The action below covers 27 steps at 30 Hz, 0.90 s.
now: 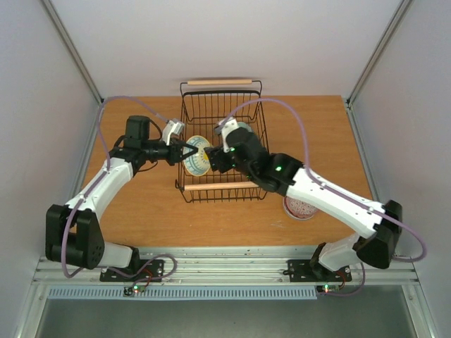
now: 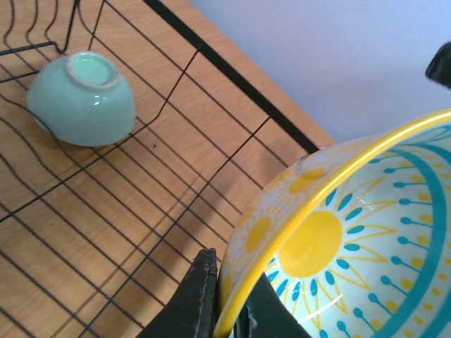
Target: Load the bowls into the dish rack
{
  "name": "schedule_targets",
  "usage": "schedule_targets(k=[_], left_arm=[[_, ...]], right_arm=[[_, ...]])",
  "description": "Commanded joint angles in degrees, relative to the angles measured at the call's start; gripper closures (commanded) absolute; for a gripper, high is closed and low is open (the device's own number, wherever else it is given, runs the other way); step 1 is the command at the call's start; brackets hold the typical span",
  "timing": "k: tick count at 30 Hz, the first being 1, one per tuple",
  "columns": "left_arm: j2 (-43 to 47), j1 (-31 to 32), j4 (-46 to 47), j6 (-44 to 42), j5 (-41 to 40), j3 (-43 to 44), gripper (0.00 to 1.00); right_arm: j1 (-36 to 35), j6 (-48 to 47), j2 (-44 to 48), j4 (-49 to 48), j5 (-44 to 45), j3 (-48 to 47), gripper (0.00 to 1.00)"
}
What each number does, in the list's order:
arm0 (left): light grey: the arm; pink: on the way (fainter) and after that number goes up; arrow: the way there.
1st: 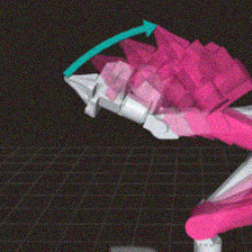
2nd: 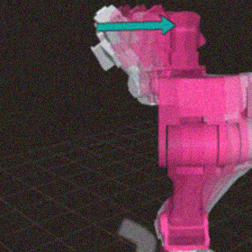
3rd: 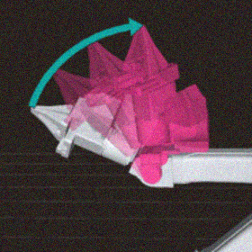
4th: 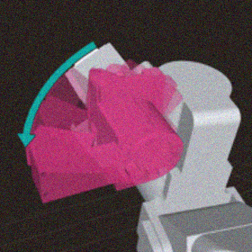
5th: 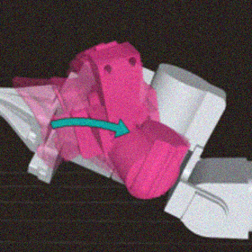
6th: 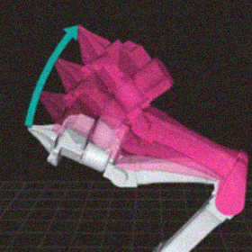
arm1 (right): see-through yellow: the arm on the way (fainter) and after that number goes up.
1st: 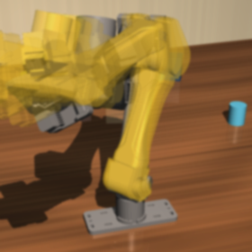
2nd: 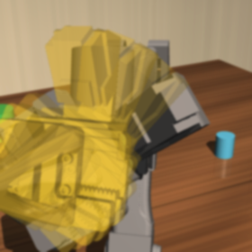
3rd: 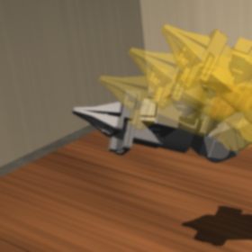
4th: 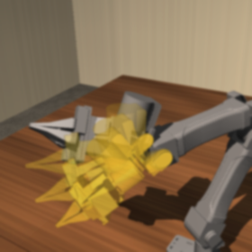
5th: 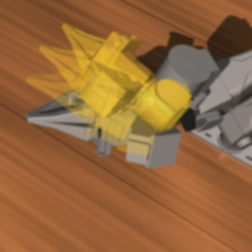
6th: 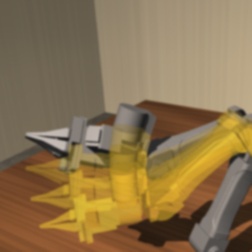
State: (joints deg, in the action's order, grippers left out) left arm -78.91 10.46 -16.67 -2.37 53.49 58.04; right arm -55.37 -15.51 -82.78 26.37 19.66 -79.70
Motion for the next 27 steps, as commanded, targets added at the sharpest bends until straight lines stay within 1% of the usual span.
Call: schedule_targets(k=[1, 6, 10, 13, 17, 20, 24, 26, 27], left_arm=[[-1.8, -2.5, 11.8, 8.7, 14.0, -1.6, 0.99], [-2.7, -4.0, 25.3, 18.1, 21.5, -4.4, 1.0], [-3.0, -4.1, 34.3, 25.2, 23.8, -6.2, 1.0], [-2.9, -4.1, 35.4, 27.1, 24.3, -6.4, 1.0], [-2.7, -4.1, 36.1, 27.3, 24.6, -6.7, 0.99], [-2.5, -4.1, 37.1, 27.8, 24.9, -6.9, 0.99], [-2.8, -4.1, 38.8, 28.7, 25.1, -7.2, 0.99], [-3.1, -4.1, 40.0, 29.6, 25.2, -7.4, 1.0], [-3.2, -4.1, 40.7, 30.2, 25.3, -7.6, 1.0]], right_arm=[[4.6, 6.0, 5.2, -4.5, -17.4, 2.0, 0.17], [7.6, 10.7, 5.4, -6.2, -33.1, 2.5, 0.11], [8.2, 12.6, 3.2, -6.6, -40.7, 1.6, 0.07], [8.2, 13.3, 1.6, -5.9, -41.3, 1.1, 0.04], [8.2, 13.7, 0.4, -5.5, -39.4, 1.6, 0.01], [8.2, 13.9, 0.0, -6.6, -39.3, 2.3, 0.01], [8.2, 14.3, -0.9, -7.1, -41.6, 2.0, 0.01], [8.2, 14.7, -1.3, -7.8, -43.0, 2.0, 0.05], [8.2, 14.8, -1.4, -8.1, -43.8, 2.0, 0.1]])
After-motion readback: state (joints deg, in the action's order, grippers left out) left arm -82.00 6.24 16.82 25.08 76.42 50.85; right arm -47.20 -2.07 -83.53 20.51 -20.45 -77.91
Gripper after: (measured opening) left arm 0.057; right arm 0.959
